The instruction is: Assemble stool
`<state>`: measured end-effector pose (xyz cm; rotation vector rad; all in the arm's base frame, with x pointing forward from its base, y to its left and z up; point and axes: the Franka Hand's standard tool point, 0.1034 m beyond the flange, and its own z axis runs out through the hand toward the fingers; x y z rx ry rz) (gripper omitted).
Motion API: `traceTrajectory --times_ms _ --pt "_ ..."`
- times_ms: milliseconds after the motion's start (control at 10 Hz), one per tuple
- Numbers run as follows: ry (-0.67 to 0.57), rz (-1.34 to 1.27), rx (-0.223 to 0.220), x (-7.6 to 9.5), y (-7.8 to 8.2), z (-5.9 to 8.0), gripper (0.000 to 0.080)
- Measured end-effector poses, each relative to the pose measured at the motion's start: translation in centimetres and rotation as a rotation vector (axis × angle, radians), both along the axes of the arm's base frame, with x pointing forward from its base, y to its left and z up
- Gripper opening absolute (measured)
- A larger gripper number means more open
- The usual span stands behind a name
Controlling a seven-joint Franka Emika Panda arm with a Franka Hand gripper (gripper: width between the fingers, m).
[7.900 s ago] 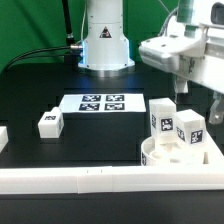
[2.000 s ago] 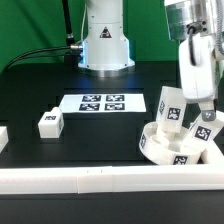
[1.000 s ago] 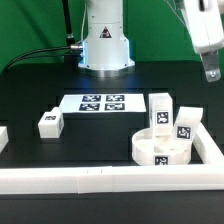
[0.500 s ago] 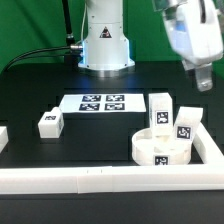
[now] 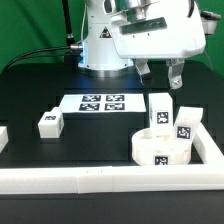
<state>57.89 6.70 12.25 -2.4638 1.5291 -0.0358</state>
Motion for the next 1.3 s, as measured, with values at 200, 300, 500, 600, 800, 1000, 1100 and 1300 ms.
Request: traceTrajectory --times_ms 200,300,500,600,800,1000,1100,1300 --pt "-0.024 0.171 -0.028 -0.1 -0.1 0.0 0.0649" --pt "-0.026 0.41 -0.069 -0.3 -0.7 0.0 0.0649" --pt "-0.049 0.644 -0.112 0.0 -1.6 0.1 0.0649" --pt "-0.08 0.672 -0.105 0.1 -2.1 0.3 0.0649" --pt "-0.097 0.784 -0.123 0.0 -2.2 0.2 0.0649" --pt "-0.095 0.958 -0.168 -0.5 -3.3 -0.4 0.0649" --pt "-0.096 1.029 -0.193 -1.3 -5.1 -1.1 0.0649" --pt "-0.095 1.064 -0.222 -4.5 -11.1 -3.0 0.0649"
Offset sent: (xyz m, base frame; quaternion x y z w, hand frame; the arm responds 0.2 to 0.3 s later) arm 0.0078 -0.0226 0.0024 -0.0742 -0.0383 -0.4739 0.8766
